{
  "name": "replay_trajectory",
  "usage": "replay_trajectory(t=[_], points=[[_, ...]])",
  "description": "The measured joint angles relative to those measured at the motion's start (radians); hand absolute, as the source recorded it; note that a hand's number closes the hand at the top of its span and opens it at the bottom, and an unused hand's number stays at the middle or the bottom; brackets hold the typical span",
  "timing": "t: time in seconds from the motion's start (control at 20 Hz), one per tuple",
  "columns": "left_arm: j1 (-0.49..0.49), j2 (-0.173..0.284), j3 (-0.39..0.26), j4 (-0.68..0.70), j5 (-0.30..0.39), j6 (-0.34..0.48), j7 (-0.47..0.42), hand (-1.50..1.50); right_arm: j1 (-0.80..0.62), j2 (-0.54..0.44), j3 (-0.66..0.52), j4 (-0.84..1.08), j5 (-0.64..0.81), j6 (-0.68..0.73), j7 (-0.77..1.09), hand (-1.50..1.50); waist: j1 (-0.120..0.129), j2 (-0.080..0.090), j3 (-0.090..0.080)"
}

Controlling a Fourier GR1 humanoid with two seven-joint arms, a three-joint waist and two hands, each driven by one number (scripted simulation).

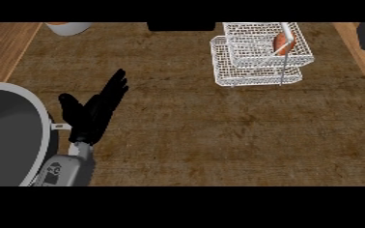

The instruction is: Pick the sweet potato from the tray and place it in the tiered basket

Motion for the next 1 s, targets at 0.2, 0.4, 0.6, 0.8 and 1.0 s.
replay_trajectory(t=[0.2, 0.4, 0.6, 0.8, 1.0], points=[[0.009, 0.008, 0.021, -0.005, 0.008, -0.002, 0.006, 0.00, 0.106, -0.116, -0.020, -0.081, -0.048, 0.169, 0.009, -1.50, -0.021, -0.007, 0.000], [0.017, 0.009, 0.027, -0.014, 0.005, 0.001, 0.010, 0.00, 0.237, -0.235, -0.053, -0.156, -0.112, 0.365, -0.006, -1.50, -0.031, -0.009, -0.001], [0.016, 0.006, 0.035, -0.009, 0.003, 0.005, 0.012, 0.00, 0.373, -0.355, -0.115, -0.236, -0.195, 0.543, -0.006, -1.50, -0.039, -0.009, -0.002], [0.042, 0.000, 0.026, -0.031, 0.000, -0.003, 0.000, 0.00, 0.534, -0.465, -0.211, -0.272, -0.281, 0.689, -0.041, -1.50, -0.036, -0.008, -0.001], [0.031, 0.004, 0.036, -0.036, 0.004, -0.014, 0.008, 0.00, 0.671, -0.546, -0.314, -0.284, -0.353, 0.794, -0.066, -1.50, -0.026, -0.005, -0.001]])
